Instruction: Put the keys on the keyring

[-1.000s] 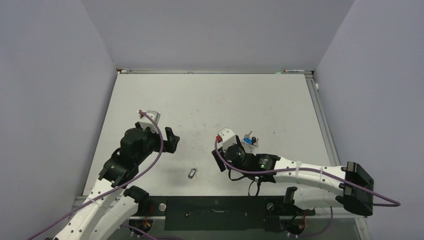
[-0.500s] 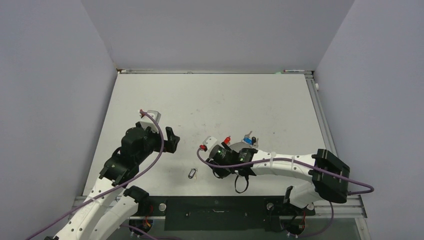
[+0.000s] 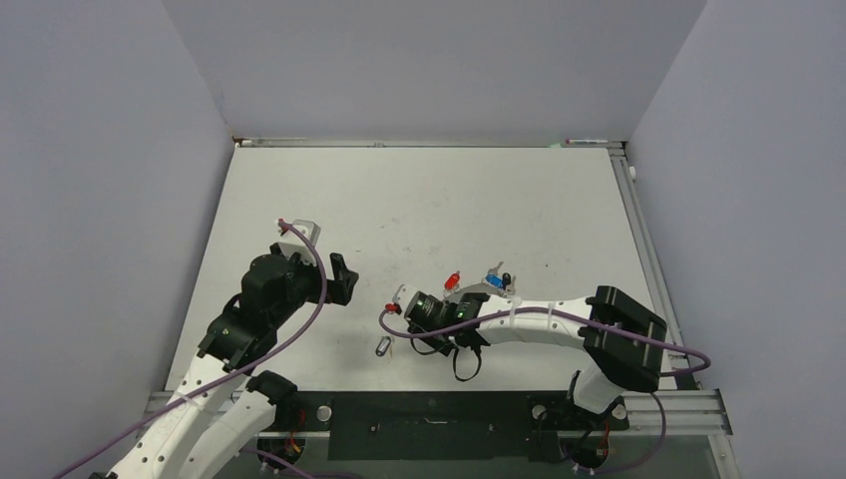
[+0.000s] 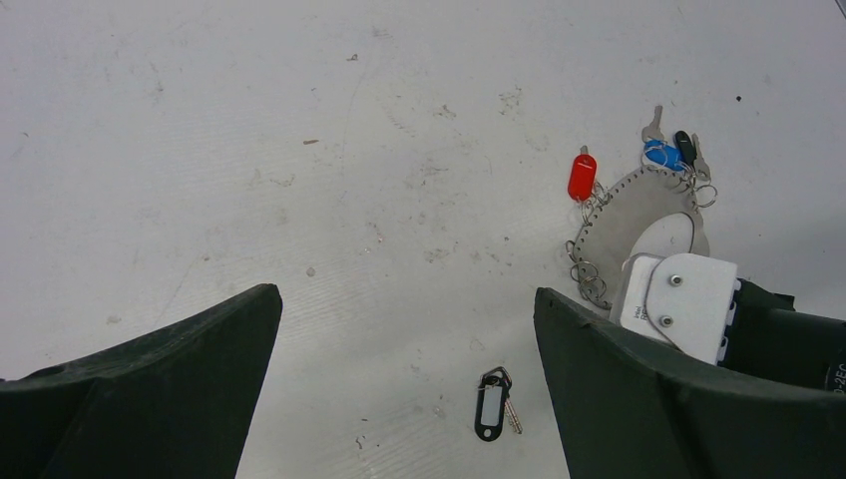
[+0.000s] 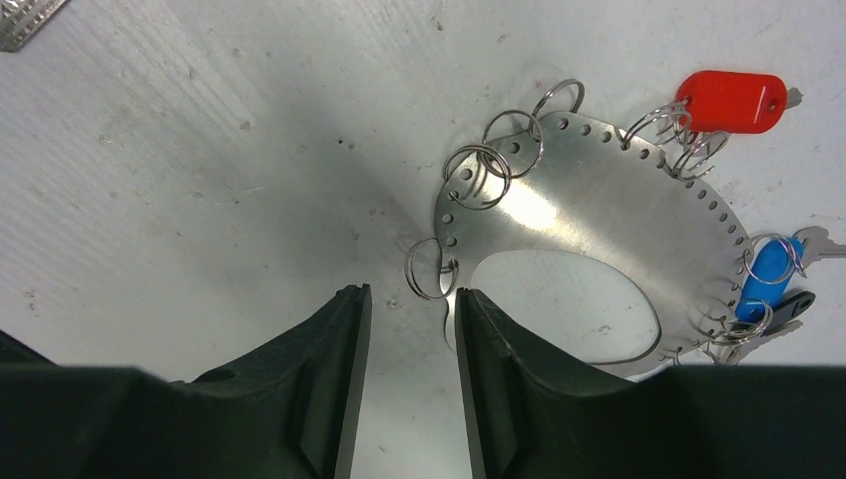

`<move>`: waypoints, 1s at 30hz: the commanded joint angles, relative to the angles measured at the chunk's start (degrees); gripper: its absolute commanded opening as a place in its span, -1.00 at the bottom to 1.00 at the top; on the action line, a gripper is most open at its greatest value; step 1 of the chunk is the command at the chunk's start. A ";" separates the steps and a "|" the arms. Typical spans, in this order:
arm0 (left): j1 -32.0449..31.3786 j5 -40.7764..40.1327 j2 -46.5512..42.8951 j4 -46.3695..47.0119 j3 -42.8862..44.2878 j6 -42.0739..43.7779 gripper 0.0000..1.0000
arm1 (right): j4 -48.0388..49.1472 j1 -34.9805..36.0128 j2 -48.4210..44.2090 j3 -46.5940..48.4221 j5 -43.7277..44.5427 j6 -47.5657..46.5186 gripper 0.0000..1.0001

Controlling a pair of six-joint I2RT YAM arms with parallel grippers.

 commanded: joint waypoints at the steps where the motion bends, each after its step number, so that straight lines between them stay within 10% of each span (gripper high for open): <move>1: 0.33 0.15 -0.47 1.89 1.36 0.39 0.92 | 1.09 0.05 0.50 2.25 0.27 -2.91 -0.25; 30: 0.30 0.40 0.28 2.12 1.09 0.47 0.93 | 3.94 -3.53 3.66 1.24 -4.41 -6.15 -0.65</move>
